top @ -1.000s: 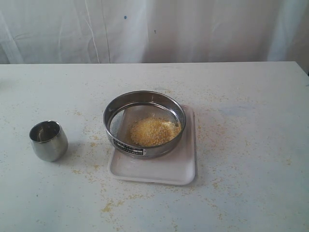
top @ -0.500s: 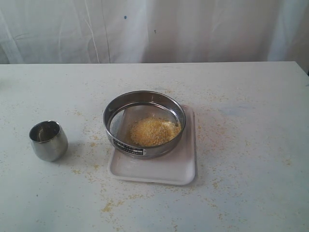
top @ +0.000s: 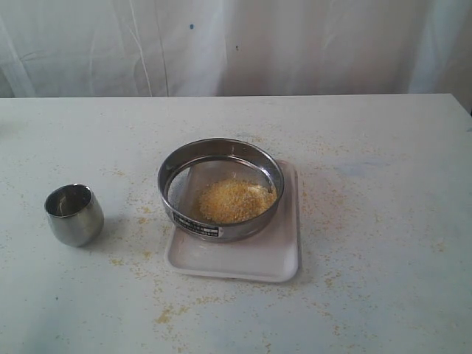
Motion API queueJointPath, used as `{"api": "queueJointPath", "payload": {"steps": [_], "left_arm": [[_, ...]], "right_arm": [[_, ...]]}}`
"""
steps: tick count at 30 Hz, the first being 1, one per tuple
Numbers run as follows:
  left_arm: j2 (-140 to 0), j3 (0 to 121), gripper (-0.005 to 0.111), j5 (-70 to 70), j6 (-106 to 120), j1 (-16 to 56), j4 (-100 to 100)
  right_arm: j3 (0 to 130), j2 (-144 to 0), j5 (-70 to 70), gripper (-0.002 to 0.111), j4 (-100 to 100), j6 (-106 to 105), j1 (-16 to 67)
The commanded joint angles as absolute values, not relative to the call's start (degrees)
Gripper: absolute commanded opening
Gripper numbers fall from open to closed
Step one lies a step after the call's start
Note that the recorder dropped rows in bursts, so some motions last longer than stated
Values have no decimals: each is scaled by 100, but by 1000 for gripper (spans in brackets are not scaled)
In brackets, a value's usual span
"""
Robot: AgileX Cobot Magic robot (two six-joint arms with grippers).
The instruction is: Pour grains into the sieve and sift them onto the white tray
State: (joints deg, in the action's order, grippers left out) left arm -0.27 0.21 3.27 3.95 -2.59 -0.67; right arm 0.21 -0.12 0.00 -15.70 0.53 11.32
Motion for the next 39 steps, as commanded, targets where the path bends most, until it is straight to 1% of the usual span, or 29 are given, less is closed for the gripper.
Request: {"api": "queueJointPath", "payload": {"steps": [1, 6, 8, 9, 11, 14, 17, 21, 23, 24, 26, 29, 30, 31, 36, 39], "left_arm": [[0, 0, 0, 305, 413, -280, -146], [0, 0, 0, 305, 413, -280, -146], [0, 0, 0, 305, 413, -280, -146], [0, 0, 0, 305, 413, -280, -146], [0, 0, 0, 305, 413, -280, -146], [0, 0, 0, 305, 413, -280, -146], [0, 0, 0, 305, 413, -280, -146], [0, 0, 0, 305, 413, -280, -146], [0, 0, 0, 305, 413, -280, -146], [0, 0, 0, 305, 413, -280, -146], [0, 0, 0, 305, 428, -282, -146], [0, 0, 0, 305, 428, -282, -146], [0, 0, 0, 305, 428, -282, -146], [0, 0, 0, 305, 428, -282, -146], [0, 0, 0, 305, 428, -282, -146], [0, 0, 0, 305, 428, -282, -146]], "right_arm": [[0, 0, 946, 0, -1666, 777, 1148], [0, 0, 1721, 0, -1666, 1798, 1148], [0, 0, 1606, 0, -1666, 2381, 1148], [81, 0, 1272, 0, -1666, 2790, 1163], [457, 0, -42, 0, -1666, 3204, 1235], [1380, -200, -1555, 0, -1687, 2200, 1404], [2402, -1054, -2758, 0, -1843, 789, 1665], [3643, -2755, -4057, 1, -1836, -226, 1835], [4113, -3597, -4229, 7, -1851, -803, 1846], [4325, -4067, -4229, 13, -1868, -1048, 1846], [4712, -5005, -4218, 27, -1857, -1376, 1846], [5378, -6345, -4103, 57, -1857, -1631, 1846], [5695, -6805, -4076, 63, -1857, -1732, 1846], [5984, -7243, -4076, 66, -1845, -1776, 1846], [7468, -9072, -4464, 66, -1782, -1788, 1846], [8279, -9933, -4709, 66, -1782, -1788, 1846]]}}
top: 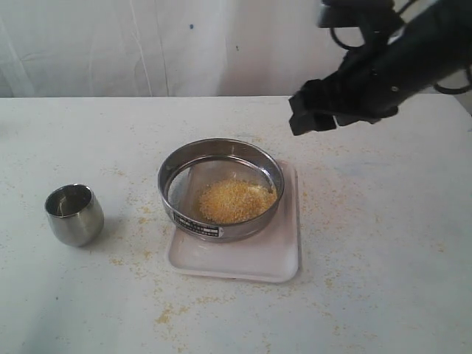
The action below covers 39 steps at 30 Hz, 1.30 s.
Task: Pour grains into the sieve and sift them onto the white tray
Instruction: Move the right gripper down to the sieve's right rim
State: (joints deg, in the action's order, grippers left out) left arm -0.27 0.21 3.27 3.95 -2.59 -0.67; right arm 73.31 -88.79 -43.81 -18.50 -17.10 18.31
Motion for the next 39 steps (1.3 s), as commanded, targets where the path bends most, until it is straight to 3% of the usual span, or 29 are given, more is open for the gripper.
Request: {"api": "queueJointPath", "payload": {"steps": [1, 14, 36, 39], "left_arm": [[0, 0, 0, 305, 428, -282, -146], [0, 0, 0, 305, 428, -282, -146], [0, 0, 0, 305, 428, -282, -146], [0, 0, 0, 305, 428, -282, -146]], "right_arm": [[8488, -10208, -4763, 66, -1782, -1788, 1846], [10150, -12367, -5294, 63, -1782, -1762, 1846], [11255, -13495, -5559, 63, -1137, -1672, 2264], [11351, -13606, -5613, 58, -1056, -1599, 2277]]}}
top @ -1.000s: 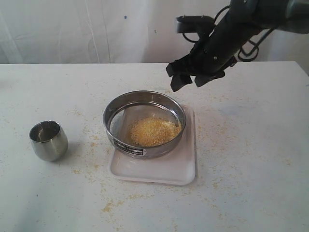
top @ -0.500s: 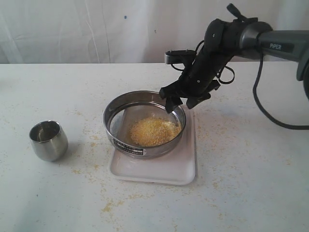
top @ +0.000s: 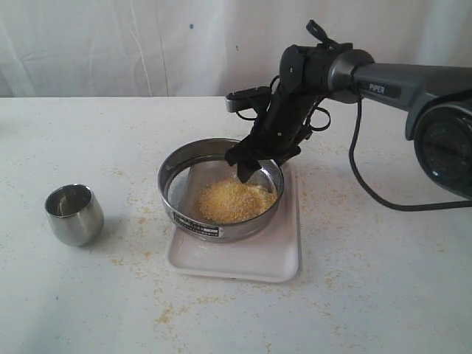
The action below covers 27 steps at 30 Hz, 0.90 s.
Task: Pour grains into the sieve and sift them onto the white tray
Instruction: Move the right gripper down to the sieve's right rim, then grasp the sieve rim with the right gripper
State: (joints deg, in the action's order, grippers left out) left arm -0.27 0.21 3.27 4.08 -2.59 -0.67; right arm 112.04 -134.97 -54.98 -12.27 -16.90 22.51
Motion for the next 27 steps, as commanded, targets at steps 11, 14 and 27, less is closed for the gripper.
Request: {"api": "queueJointPath", "payload": {"steps": [11, 14, 27], "left_arm": [[0, 0, 0, 305, 428, -282, -146], [0, 0, 0, 305, 428, -282, -146], [0, 0, 0, 305, 428, -282, -146]], "right_arm": [[11390, -13617, -5837, 15, -1006, -1512, 2277], [11429, -13617, -5874, 9, -1006, -1494, 2277], [12066, -13469, -6996, 0, -1106, -1493, 2277]]}}
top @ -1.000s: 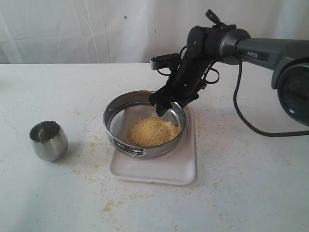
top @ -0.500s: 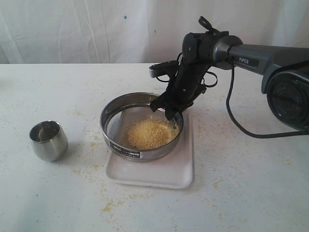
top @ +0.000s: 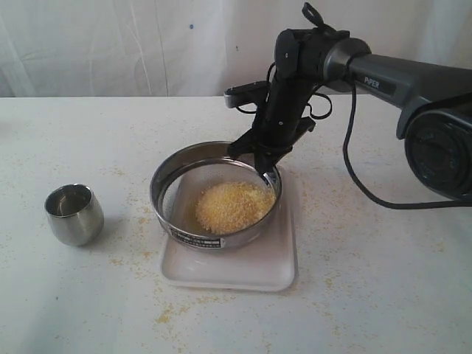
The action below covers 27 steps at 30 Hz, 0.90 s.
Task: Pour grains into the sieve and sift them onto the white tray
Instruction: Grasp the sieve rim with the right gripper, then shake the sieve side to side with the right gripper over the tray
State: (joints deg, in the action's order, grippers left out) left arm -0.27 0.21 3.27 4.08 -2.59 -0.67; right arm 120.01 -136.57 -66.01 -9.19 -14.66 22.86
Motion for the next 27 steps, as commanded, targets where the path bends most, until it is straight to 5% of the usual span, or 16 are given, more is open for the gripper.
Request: {"api": "queueJointPath", "payload": {"steps": [1, 16, 21, 25, 27], "left_arm": [[0, 0, 0, 305, 428, -282, -146], [0, 0, 0, 305, 428, -282, -146], [0, 0, 0, 305, 428, -282, -146], [0, 0, 0, 305, 428, -282, -146], [0, 0, 0, 305, 428, -282, -146]], "right_arm": [[12066, -13441, -6996, 0, -1131, -1506, 2277], [11931, -12980, -6741, 0, -996, -590, 1993], [11827, -12908, -6996, 0, -1705, -1991, 2119], [11827, -12920, -6787, 0, -608, -298, 1998], [11816, -12931, -6996, 0, -1642, -1868, 2035]]}}
